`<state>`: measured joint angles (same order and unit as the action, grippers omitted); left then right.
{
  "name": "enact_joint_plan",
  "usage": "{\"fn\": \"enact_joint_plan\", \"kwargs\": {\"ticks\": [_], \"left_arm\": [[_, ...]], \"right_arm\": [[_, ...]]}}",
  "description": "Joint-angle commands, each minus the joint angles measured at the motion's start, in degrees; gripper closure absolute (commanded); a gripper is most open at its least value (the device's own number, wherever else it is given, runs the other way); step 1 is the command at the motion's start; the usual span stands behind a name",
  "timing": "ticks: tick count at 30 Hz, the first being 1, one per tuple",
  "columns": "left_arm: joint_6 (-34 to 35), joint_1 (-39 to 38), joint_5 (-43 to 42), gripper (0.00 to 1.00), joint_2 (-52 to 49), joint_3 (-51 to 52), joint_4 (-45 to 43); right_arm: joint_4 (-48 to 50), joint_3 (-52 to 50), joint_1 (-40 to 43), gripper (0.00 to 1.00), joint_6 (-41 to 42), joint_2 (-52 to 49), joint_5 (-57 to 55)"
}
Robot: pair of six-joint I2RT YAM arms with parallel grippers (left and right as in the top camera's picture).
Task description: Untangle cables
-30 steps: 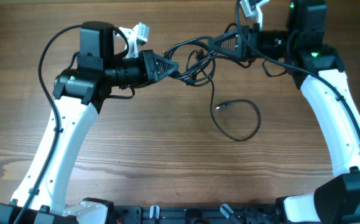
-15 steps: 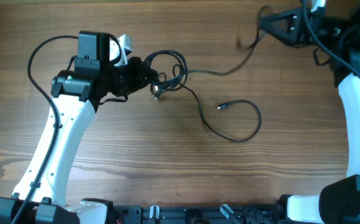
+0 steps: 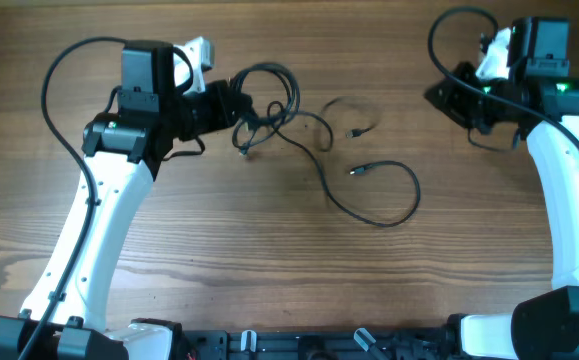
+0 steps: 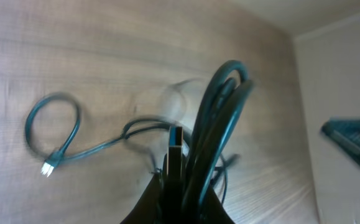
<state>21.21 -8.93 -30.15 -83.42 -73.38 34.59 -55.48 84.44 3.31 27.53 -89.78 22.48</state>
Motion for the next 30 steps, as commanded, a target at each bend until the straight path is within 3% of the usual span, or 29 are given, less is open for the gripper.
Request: {"fn": "enact_joint_plan", "kwargs": {"ticks": [1, 4, 8, 13, 20, 27, 30], "left_arm": [[-1.29, 0.09, -6.4, 0.96, 0.48, -0.13, -7.08], [-1.29, 0.09, -11.54, 0.96, 0.48, -0.13, -12.44], [-1.31, 0.09, -18.43, 0.96, 0.48, -0.13, -15.85], [-0.83, 0.07, -26.84, 0.96, 0.48, -0.13, -15.26], [11.56, 0.07, -27.02, 0.96, 0.46, -0.13, -10.51], [27.1, 0.07, -26.86, 0.96, 0.46, -0.13, -12.37], [30.05, 0.02, -26.88, 0.96, 0.46, -0.13, -12.55]], "right_arm": [[-3.21, 0.28, 0.17, 0.74, -5.16, 0.85, -9.55], [-3.91, 0.28, 0.17, 0.71, -10.03, 0.85, -3.39], [0.17, 0.79, 0.11, 0.53, -23.69, 0.87, 22.53], [9.62, 1.25, -1.77, 0.47, -22.62, 1.95, 33.62], [15.39, 1.25, -11.54, 0.47, -23.02, 2.03, 34.6], [14.97, 1.16, -15.04, 0.49, -22.77, 1.7, 26.43], [15.04, 1.16, -15.65, 0.56, -21.22, 1.07, 24.44]]}}
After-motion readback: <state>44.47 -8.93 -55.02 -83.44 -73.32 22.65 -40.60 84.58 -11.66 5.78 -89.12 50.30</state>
